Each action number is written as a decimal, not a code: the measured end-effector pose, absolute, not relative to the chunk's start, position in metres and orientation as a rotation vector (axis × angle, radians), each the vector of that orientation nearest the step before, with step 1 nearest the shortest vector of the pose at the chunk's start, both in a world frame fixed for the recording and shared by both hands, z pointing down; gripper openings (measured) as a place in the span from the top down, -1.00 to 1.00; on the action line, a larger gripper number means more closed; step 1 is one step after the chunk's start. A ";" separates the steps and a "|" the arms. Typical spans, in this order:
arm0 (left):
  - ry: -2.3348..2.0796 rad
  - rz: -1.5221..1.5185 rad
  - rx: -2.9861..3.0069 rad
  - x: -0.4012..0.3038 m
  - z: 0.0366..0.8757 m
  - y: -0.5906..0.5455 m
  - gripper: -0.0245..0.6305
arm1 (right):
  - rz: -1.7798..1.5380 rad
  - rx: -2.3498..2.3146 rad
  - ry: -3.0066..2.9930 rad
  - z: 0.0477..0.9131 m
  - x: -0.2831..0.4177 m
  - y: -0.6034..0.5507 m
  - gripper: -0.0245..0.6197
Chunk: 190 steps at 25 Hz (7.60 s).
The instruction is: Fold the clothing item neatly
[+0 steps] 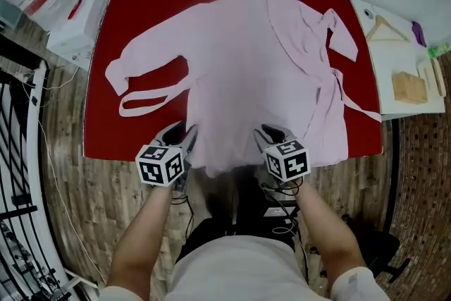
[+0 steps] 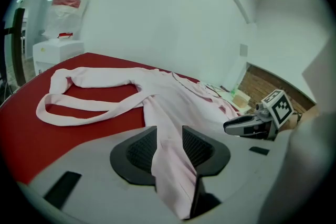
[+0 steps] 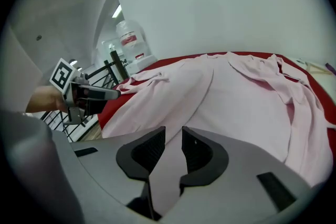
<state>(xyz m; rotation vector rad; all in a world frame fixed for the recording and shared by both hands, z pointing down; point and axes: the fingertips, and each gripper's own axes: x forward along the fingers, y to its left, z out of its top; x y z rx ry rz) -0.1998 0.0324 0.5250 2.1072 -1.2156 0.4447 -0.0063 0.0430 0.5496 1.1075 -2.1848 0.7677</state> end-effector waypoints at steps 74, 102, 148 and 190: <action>-1.061 0.575 1.936 -0.228 0.582 -0.041 0.85 | 0.797 1.396 -1.869 0.563 0.052 -0.054 0.86; -0.813 0.624 1.971 -0.223 0.572 0.077 0.57 | 0.908 1.467 -1.854 0.559 0.044 0.032 0.65; -1.141 0.589 1.772 -0.219 0.614 0.152 0.66 | 1.138 1.032 -2.013 0.589 -0.016 0.153 0.84; -1.091 0.556 1.870 -0.219 0.574 0.165 0.88 | 1.061 1.157 -1.924 0.583 0.066 0.161 0.73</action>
